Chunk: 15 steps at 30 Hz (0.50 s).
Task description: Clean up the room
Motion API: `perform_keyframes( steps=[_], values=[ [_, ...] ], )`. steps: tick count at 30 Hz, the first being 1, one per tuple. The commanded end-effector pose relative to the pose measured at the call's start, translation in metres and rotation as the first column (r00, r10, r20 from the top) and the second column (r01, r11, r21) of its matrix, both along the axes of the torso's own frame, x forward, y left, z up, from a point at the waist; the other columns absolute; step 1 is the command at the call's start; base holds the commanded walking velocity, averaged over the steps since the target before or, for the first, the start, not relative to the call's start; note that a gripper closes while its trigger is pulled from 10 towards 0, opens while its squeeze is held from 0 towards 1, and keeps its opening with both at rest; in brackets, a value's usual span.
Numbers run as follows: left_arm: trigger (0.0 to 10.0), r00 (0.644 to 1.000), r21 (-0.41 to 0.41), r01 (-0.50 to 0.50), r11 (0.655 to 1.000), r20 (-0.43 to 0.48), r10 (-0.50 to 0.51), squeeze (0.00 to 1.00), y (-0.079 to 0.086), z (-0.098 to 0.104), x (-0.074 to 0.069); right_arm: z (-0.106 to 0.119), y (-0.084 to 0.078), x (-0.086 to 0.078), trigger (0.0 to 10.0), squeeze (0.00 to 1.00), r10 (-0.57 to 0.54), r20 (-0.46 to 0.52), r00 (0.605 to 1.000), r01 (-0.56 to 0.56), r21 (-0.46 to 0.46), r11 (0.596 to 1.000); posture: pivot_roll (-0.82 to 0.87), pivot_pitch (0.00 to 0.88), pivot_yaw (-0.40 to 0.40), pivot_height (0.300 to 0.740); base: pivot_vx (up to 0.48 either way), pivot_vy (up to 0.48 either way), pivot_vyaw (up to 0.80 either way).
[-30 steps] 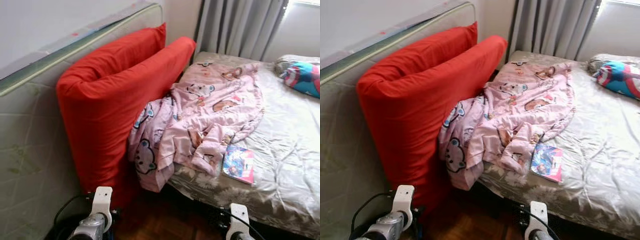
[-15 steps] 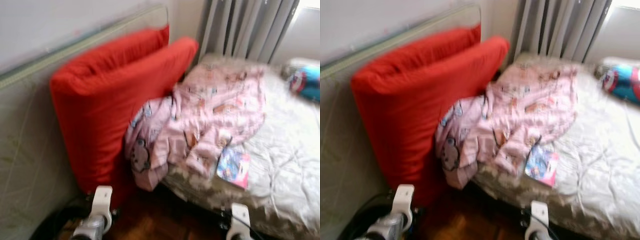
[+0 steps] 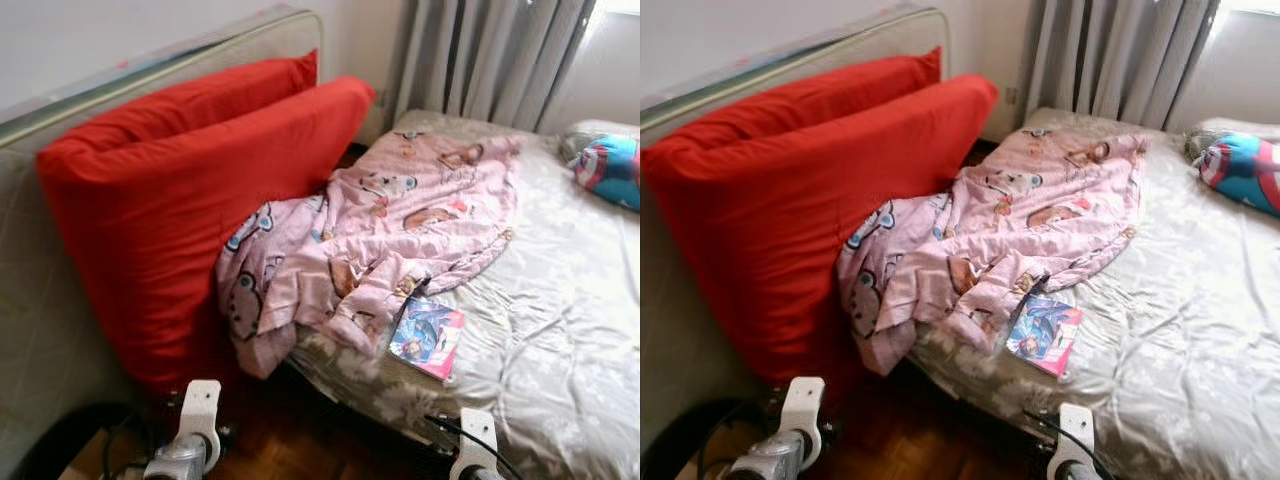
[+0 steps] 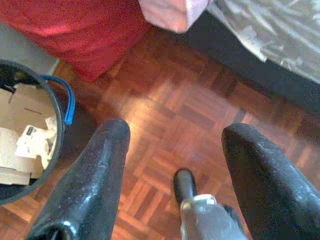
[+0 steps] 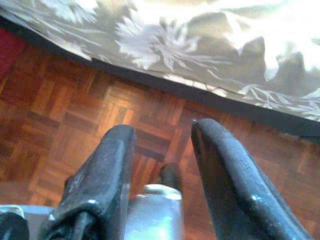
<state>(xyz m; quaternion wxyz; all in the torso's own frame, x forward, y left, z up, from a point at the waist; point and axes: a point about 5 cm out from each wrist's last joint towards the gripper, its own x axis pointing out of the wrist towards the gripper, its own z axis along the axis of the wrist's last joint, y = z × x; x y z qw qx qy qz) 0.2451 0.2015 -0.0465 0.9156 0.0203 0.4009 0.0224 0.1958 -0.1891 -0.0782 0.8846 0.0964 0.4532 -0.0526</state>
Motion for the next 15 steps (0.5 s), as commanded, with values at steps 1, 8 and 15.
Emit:
perform_keyframes(
  steps=[1,8,15],
  values=[
    [10.0,1.000,-0.016,-0.014,1.000,-0.020,0.013,0.00,-0.0016,-0.0042,-0.0054,-0.0018,-0.0041,-0.0047,10.0,0.00,-0.003,-0.013,1.000,0.003,-0.011,1.000,-0.03,0.000,-0.009,0.740,0.000,0.000,0.00],
    [10.0,1.000,-0.023,-0.005,1.000,-0.023,0.004,0.00,-0.0022,-0.0045,-0.0057,-0.0019,-0.0041,-0.0049,10.0,0.00,-0.002,-0.010,1.000,0.002,-0.009,1.000,-0.03,0.000,-0.009,0.740,0.000,0.000,0.00],
    [10.0,1.000,-0.031,-0.013,0.999,-0.016,0.012,0.00,-0.0031,-0.0035,-0.0040,-0.0007,-0.0046,-0.0028,10.0,0.00,-0.008,0.001,1.000,0.008,-0.005,1.000,-0.03,0.000,-0.013,0.740,0.000,0.000,0.00]
  ],
)
